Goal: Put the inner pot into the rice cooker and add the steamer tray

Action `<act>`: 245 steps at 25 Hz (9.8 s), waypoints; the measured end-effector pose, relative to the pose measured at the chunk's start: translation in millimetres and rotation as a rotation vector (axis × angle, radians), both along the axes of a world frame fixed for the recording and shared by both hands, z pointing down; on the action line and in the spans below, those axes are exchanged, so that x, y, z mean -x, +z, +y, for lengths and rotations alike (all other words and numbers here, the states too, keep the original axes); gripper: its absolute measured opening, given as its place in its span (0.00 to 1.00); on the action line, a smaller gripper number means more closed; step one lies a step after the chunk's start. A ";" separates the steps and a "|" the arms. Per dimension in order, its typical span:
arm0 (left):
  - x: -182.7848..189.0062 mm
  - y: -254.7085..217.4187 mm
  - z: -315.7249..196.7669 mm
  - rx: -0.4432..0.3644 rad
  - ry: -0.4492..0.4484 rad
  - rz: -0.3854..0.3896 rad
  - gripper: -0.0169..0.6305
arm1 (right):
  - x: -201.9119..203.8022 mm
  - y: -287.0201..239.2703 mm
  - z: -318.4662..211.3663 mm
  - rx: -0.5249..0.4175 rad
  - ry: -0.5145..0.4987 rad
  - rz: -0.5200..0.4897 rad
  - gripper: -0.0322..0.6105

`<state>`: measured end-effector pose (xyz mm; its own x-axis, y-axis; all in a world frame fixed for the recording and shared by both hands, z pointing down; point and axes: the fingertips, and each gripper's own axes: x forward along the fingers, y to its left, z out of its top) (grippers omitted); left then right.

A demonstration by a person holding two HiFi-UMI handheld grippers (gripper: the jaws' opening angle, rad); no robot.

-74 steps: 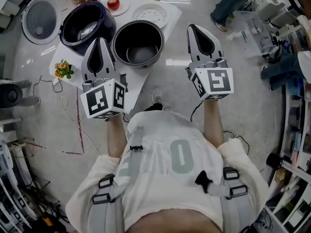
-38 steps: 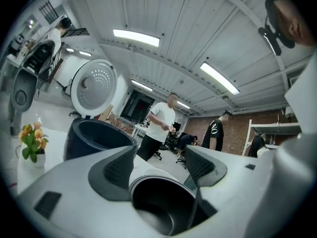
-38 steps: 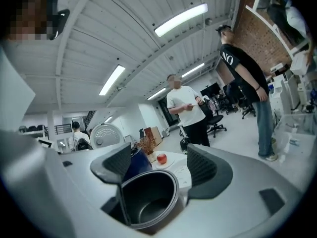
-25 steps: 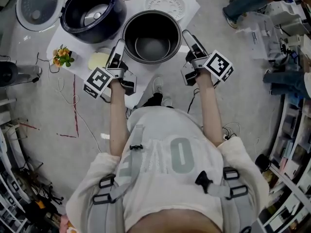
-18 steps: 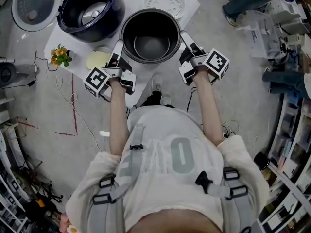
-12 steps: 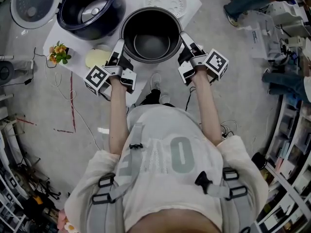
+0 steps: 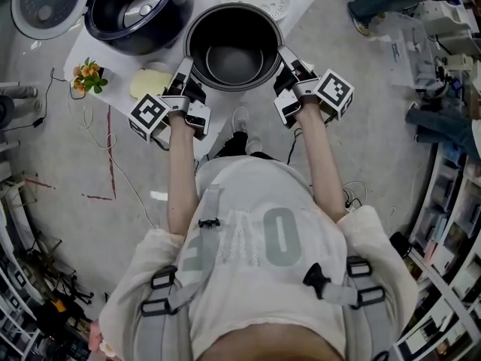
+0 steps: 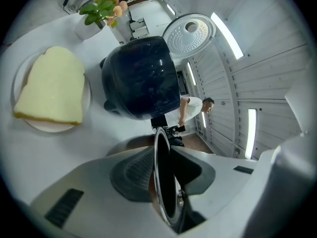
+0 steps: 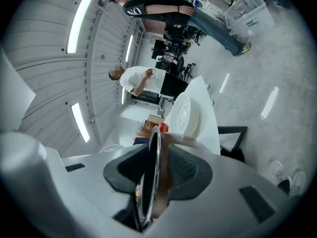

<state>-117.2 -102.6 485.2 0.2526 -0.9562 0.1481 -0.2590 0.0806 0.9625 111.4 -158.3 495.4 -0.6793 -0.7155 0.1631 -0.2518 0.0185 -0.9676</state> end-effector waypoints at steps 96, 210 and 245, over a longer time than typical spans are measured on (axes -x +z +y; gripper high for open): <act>198.5 -188.9 -46.9 -0.226 -0.416 -0.512 0.09 | 270.9 -174.4 -154.9 -0.308 -0.510 0.102 0.10; 74.1 -216.6 54.3 -0.018 -0.599 -1.525 0.06 | 150.8 -194.3 -4.6 -1.176 -0.338 0.784 0.06; -55.2 -51.0 -145.1 0.135 -0.337 -0.881 0.26 | 31.4 -91.4 -225.1 -1.000 -0.600 1.029 0.39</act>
